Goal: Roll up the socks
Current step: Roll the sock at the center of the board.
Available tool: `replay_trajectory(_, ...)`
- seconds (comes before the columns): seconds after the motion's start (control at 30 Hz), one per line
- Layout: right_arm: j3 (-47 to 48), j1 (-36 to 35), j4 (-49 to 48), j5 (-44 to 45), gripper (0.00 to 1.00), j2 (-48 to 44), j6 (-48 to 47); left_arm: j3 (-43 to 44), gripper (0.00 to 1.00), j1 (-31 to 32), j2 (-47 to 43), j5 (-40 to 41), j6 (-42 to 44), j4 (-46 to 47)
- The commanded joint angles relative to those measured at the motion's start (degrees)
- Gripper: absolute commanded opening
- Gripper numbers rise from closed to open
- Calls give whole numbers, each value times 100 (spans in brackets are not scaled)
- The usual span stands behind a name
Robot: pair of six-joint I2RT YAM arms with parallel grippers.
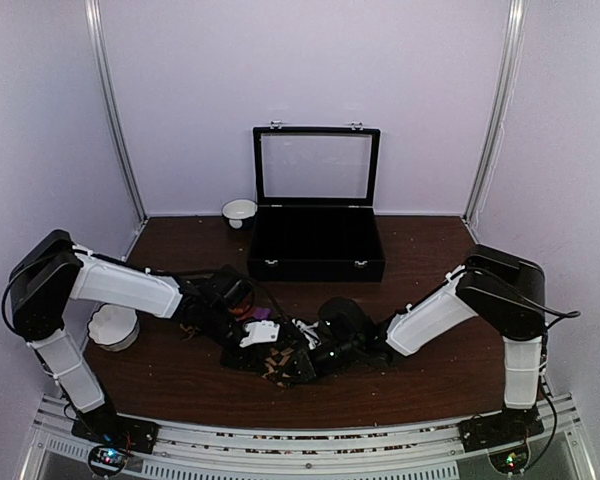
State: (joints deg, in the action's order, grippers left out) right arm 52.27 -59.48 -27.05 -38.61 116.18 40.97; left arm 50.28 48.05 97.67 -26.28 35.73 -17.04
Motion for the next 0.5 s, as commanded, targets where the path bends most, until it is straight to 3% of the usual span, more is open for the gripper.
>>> replay_trajectory(0.0, -209, -62, 1359, 324, 5, 518, 232, 103, 40, 223, 7, 32, 302, -206)
replay_trajectory(0.3, -298, -48, 1165, 346, 5, 527, 434, 333, 38, 402, 214, -62, 350, -750)
replay_trajectory(0.47, -486, -48, 883, 372, 6, 438, 642, 565, 15, 398, 522, 306, 178, -711)
